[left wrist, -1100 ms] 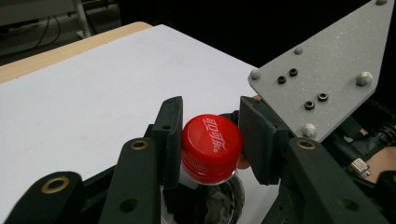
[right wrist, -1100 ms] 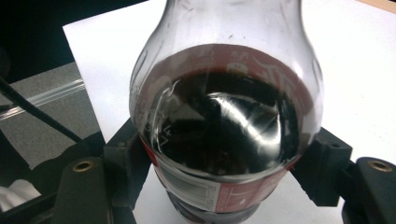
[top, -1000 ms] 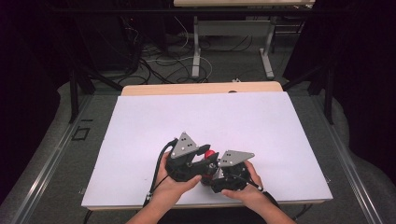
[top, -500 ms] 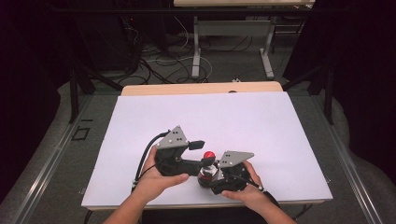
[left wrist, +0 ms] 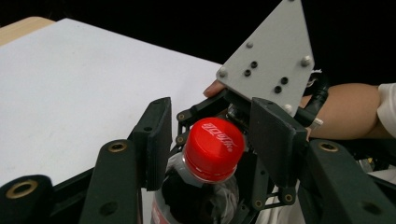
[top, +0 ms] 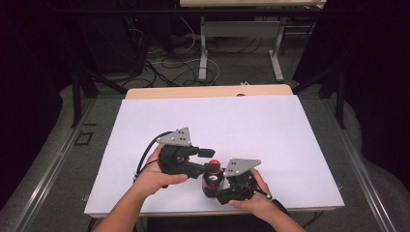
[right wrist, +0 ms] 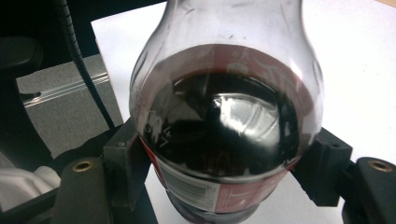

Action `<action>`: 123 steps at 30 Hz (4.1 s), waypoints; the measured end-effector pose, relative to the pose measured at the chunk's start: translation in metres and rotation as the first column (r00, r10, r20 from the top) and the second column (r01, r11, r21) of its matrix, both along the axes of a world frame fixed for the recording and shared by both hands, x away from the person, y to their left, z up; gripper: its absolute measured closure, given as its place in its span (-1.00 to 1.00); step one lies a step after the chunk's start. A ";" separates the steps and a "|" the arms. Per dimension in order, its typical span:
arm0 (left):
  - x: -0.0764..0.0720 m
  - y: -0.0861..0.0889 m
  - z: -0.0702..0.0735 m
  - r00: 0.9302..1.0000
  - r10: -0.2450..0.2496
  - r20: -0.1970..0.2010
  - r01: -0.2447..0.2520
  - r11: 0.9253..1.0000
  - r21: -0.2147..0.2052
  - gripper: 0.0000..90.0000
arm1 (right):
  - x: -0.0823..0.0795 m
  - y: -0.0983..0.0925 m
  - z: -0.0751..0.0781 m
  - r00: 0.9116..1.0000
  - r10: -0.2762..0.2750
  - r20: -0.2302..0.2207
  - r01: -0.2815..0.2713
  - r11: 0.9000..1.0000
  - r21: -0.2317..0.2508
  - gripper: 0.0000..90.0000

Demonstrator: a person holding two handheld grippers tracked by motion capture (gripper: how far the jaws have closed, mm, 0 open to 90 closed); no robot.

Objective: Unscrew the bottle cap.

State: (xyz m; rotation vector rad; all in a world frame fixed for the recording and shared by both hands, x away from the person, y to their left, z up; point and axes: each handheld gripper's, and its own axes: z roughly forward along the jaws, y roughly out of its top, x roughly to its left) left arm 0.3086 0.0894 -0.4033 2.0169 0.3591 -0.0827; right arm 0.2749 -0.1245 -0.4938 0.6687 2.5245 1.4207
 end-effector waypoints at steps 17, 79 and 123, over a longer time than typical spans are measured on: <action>0.000 -0.003 -0.004 0.999 -0.042 -0.012 0.042 0.999 -0.003 0.35 | -0.001 0.002 -0.001 1.000 0.011 -0.007 -0.011 1.000 -0.004 -0.36; 0.006 0.004 0.002 0.989 -0.145 -0.012 0.145 0.989 -0.031 0.12 | -0.003 0.003 0.000 1.000 0.019 0.013 -0.019 1.000 0.002 -0.36; -0.014 0.001 0.010 0.993 0.112 0.045 -0.110 0.993 -0.030 -0.01 | 0.001 -0.004 0.003 0.998 -0.056 0.009 0.056 0.998 -0.001 -0.36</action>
